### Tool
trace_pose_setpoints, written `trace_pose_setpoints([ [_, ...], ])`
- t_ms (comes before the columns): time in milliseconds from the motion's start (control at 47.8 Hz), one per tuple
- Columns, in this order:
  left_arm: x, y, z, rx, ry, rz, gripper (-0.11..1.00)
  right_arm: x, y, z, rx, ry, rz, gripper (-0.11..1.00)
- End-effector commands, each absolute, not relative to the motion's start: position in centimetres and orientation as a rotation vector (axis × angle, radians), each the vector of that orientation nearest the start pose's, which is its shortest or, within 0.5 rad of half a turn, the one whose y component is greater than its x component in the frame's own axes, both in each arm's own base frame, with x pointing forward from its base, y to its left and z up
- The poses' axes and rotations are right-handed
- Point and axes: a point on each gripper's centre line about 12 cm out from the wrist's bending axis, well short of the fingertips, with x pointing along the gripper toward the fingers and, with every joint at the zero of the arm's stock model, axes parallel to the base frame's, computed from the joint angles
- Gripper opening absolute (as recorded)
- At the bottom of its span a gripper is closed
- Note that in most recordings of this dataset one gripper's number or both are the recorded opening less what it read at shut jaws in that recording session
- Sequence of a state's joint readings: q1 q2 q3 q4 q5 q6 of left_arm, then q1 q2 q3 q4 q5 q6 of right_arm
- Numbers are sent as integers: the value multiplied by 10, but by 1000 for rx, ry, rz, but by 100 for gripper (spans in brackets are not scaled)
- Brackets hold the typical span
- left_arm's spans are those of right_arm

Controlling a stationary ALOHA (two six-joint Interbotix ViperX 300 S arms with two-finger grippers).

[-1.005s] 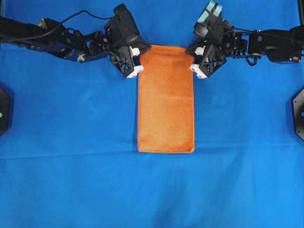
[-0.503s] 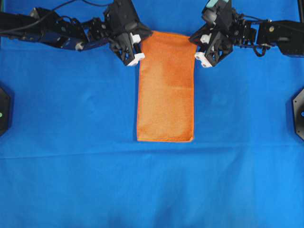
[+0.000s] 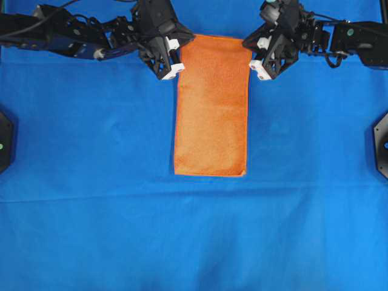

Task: Fold the orange towel.
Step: 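Fold the far end over toward the near end with both grippers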

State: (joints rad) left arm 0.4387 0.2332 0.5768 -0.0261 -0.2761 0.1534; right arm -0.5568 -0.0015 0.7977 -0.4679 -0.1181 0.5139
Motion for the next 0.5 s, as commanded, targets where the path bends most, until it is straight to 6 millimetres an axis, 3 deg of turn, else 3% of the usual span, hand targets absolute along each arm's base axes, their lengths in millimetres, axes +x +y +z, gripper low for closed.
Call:
trace_pose_setpoints([
  [0, 395, 175, 158, 28, 499, 381, 2, 311, -178, 158, 237, 604, -487, 3],
  [272, 387, 127, 179, 46, 506, 283, 2, 311, -129, 185, 194, 620, -406, 3],
  [482, 382, 77, 172, 46, 531, 171, 2, 307, -86, 182, 212, 655, -321, 3],
])
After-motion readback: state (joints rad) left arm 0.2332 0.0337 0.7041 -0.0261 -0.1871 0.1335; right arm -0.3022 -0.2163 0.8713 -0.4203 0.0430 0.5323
